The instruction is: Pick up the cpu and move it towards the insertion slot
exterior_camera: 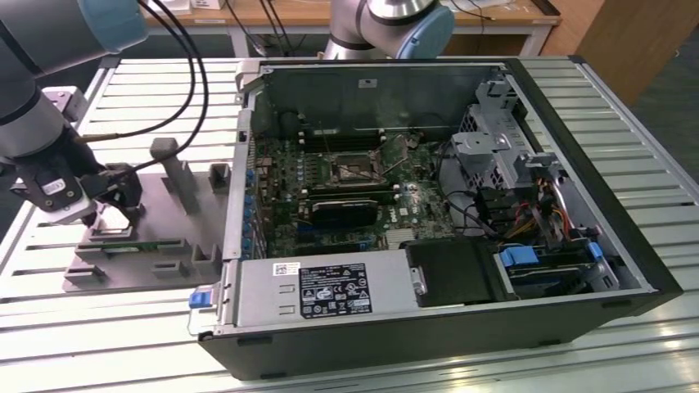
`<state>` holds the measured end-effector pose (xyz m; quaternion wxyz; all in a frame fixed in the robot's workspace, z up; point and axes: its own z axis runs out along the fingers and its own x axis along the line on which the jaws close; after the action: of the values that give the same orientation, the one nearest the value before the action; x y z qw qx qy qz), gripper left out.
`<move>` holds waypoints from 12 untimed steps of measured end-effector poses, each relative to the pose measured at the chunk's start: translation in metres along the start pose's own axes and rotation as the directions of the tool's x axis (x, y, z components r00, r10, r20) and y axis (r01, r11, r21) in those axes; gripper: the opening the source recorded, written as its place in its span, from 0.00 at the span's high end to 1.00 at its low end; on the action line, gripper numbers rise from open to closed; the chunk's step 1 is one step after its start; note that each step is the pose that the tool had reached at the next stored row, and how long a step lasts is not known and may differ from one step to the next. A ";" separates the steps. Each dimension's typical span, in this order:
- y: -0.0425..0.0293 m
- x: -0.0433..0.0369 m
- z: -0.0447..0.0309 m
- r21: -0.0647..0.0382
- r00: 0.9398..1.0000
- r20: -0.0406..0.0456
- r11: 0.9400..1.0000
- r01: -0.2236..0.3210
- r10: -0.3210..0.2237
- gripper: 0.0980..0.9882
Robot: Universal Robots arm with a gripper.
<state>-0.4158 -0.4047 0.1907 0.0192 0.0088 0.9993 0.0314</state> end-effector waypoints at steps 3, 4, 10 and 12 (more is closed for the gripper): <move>-0.0002 0.0004 0.0023 0.000 1.000 0.000 1.000 0.000 0.000 0.38; -0.0002 0.0005 0.0032 0.000 1.000 0.000 1.000 0.000 0.000 0.38; 0.0005 0.0007 0.0077 0.000 1.000 0.000 1.000 0.000 0.000 0.38; 0.0008 0.0007 0.0085 0.000 1.000 0.000 1.000 0.000 0.000 0.38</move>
<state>-0.4162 -0.4034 0.1822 0.0192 0.0088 0.9993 0.0315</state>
